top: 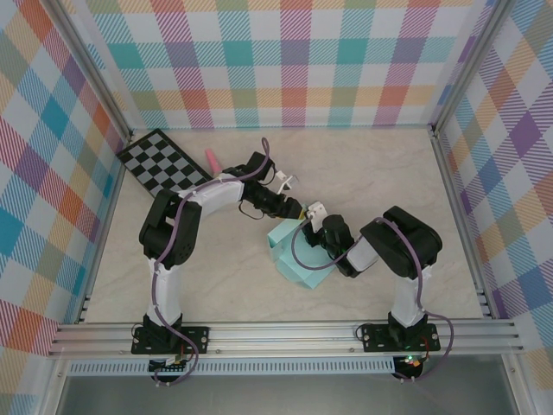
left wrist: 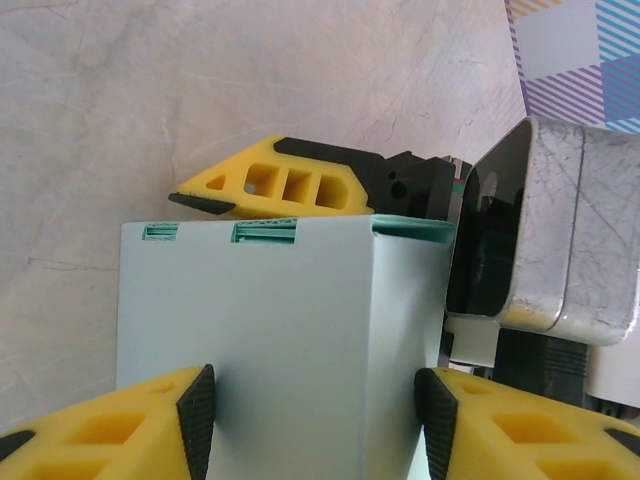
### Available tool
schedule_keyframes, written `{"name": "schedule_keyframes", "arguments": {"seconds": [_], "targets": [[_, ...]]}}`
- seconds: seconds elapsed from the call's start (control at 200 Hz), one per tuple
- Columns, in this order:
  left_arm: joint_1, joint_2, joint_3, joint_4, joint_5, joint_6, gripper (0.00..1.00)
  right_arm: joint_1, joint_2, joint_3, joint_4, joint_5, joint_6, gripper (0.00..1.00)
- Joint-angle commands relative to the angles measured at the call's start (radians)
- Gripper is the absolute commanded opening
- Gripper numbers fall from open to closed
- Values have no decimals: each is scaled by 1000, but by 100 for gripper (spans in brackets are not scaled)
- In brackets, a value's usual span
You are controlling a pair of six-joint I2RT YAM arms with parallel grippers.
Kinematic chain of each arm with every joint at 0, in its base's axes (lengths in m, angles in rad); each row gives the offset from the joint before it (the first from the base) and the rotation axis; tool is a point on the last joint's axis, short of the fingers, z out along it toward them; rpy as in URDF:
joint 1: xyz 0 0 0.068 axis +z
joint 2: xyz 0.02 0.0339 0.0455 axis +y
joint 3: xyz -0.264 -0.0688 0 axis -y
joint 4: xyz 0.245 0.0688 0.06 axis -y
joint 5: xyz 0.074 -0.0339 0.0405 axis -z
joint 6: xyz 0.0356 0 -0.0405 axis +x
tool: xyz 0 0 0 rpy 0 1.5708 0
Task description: Fold the paper box
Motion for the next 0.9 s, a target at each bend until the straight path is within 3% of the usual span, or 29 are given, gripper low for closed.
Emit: {"name": "schedule_keyframes", "arguments": {"seconds": [0.0, 0.22, 0.42, 0.485, 0.55, 0.64, 0.695, 0.75, 0.895], "targets": [[-33, 33, -8, -70, 27, -4, 55, -7, 52, 27, -69, 64, 5, 20], [-39, 27, -23, -39, 41, -31, 55, -7, 88, -1, 81, 81, 96, 0], [-60, 24, -44, -4, 50, -56, 54, -7, 68, -13, 88, 97, 108, 0], [-63, 30, -44, -2, 51, -58, 54, -7, 64, -7, 73, 112, 116, 16], [-64, 33, -44, -2, 52, -58, 54, -7, 64, -4, 74, 114, 109, 22], [-65, 34, -40, -9, 46, -53, 54, -6, 63, 7, 65, 120, 86, 37], [-65, 37, -33, -17, 47, -48, 54, -7, 64, 13, 69, 119, 73, 39], [-64, 42, -28, -24, 52, -45, 54, -7, 64, 23, 60, 109, 62, 36], [-65, 50, -22, -28, 56, -41, 54, -7, 65, 35, 47, 93, 46, 13]]}}
